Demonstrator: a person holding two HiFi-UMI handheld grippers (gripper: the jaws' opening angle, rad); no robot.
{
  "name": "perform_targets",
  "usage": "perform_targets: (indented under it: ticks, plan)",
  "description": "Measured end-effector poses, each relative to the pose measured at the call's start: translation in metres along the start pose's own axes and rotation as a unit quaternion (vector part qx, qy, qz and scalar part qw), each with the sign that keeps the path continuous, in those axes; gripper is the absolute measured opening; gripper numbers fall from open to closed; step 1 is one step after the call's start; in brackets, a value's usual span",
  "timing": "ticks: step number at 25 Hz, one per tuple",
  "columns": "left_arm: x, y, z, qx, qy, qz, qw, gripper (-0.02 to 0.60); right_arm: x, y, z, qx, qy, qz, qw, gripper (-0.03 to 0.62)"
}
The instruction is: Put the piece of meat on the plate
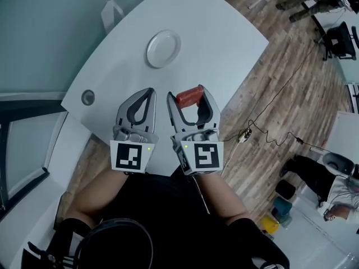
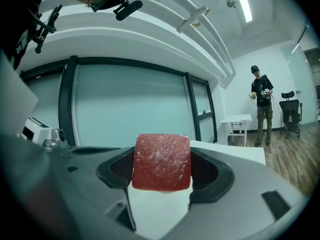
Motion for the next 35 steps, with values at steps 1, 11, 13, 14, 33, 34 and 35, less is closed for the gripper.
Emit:
perform_targets:
  ticks: [1, 11, 13, 14, 33, 34, 35]
  plan:
    - [-0.001, 0.003, 0.002, 0.001, -0.003, 0.0, 1.0, 0.0, -0.001, 0.004, 0.0, 0.004, -0.002, 0.001, 1.0, 0.314]
    - [-0.022, 0.043, 0.034, 0.001, -0.015, 0.014, 0.9998, 0.0, -0.013, 0.059, -0.011, -0.006, -0.001, 0.023, 1.0, 0.314]
    - [-0.025, 0.047, 0.036, 0.002, -0.018, 0.015, 0.9997, 0.0, -0.015, 0.063, -0.014, -0.01, -0.002, 0.027, 1.0, 0.313]
    - [-0.026, 0.047, 0.035, 0.002, -0.019, 0.015, 0.9997, 0.0, -0.016, 0.063, -0.014, -0.008, -0.004, 0.027, 1.0, 0.314]
    - [-0.065, 0.088, 0.056, 0.013, -0.033, 0.055, 0.9978, 0.0, -0.046, 0.117, -0.036, -0.009, -0.01, 0.07, 0.997, 0.313]
    - [-0.068, 0.09, 0.057, 0.012, -0.034, 0.058, 0.9977, 0.0, -0.047, 0.12, -0.037, -0.009, -0.01, 0.071, 0.997, 0.313]
    - [-0.07, 0.093, 0.058, 0.012, -0.035, 0.061, 0.9975, 0.0, -0.048, 0.123, -0.038, -0.008, -0.011, 0.072, 0.997, 0.313]
Point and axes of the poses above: the fingertips, and each gripper's own axes: y forward along the fingers, z to its left, x out of its top, the point moved 8 cm from there along -y, backward along the fingers, and after that the axes turned 6 degrees about y, right-handed, at the moved point
